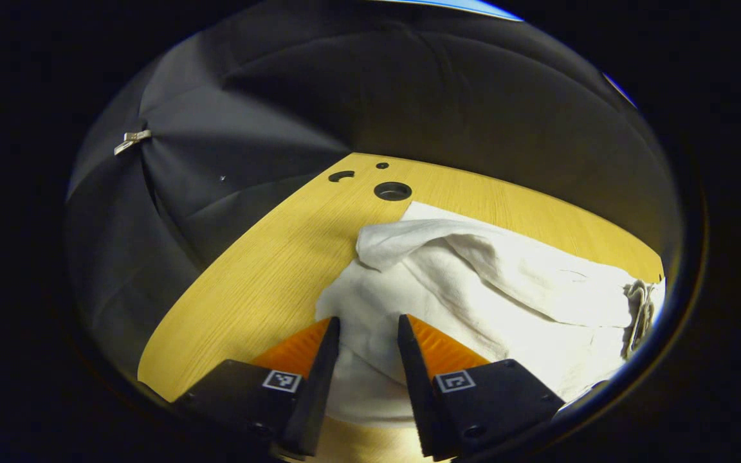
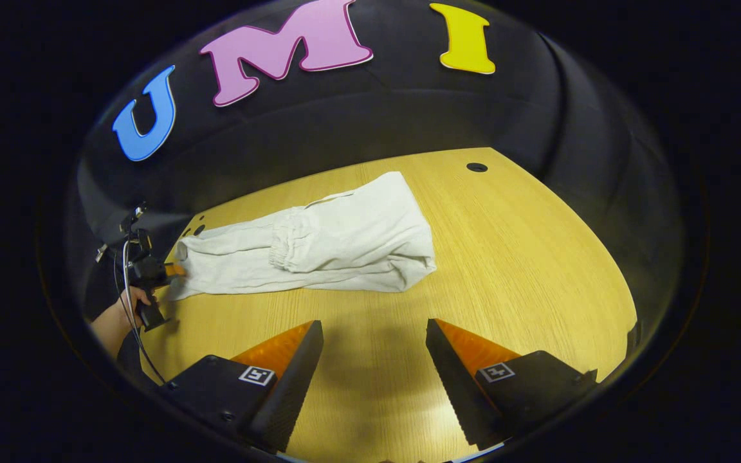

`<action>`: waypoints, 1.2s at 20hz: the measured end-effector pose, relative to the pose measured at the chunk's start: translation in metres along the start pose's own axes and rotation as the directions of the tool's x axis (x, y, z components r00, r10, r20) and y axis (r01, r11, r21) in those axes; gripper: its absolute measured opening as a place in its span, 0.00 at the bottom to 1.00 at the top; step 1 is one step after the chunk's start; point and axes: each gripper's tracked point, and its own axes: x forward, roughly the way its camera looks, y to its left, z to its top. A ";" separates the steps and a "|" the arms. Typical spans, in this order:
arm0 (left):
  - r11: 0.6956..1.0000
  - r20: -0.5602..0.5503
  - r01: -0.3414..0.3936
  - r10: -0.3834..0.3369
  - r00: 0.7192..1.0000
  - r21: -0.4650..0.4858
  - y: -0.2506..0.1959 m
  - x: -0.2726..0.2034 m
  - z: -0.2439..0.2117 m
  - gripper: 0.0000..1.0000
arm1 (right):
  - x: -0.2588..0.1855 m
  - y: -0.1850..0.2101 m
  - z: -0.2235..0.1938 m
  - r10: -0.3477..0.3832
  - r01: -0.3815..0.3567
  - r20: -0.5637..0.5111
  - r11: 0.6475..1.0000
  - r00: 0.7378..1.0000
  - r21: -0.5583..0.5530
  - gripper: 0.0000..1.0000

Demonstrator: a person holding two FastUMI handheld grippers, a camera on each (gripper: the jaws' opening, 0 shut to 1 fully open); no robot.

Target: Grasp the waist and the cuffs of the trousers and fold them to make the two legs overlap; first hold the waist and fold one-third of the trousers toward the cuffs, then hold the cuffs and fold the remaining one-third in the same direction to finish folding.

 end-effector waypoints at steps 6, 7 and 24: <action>0.998 -0.021 0.050 -0.049 0.999 0.047 -0.012 -0.001 -0.001 0.18 | -0.019 0.013 -0.006 0.020 -0.020 0.014 1.000 1.000 -0.013 0.99; 0.998 -0.021 0.051 -0.050 0.999 0.047 -0.012 -0.002 0.000 0.14 | -0.023 0.011 -0.005 0.015 -0.014 0.021 1.000 1.000 -0.014 0.99; 0.968 0.126 0.182 -0.162 0.979 -0.172 -0.046 -0.077 0.061 0.06 | -0.057 -0.054 0.024 -0.023 0.033 0.100 0.995 0.995 -0.099 0.99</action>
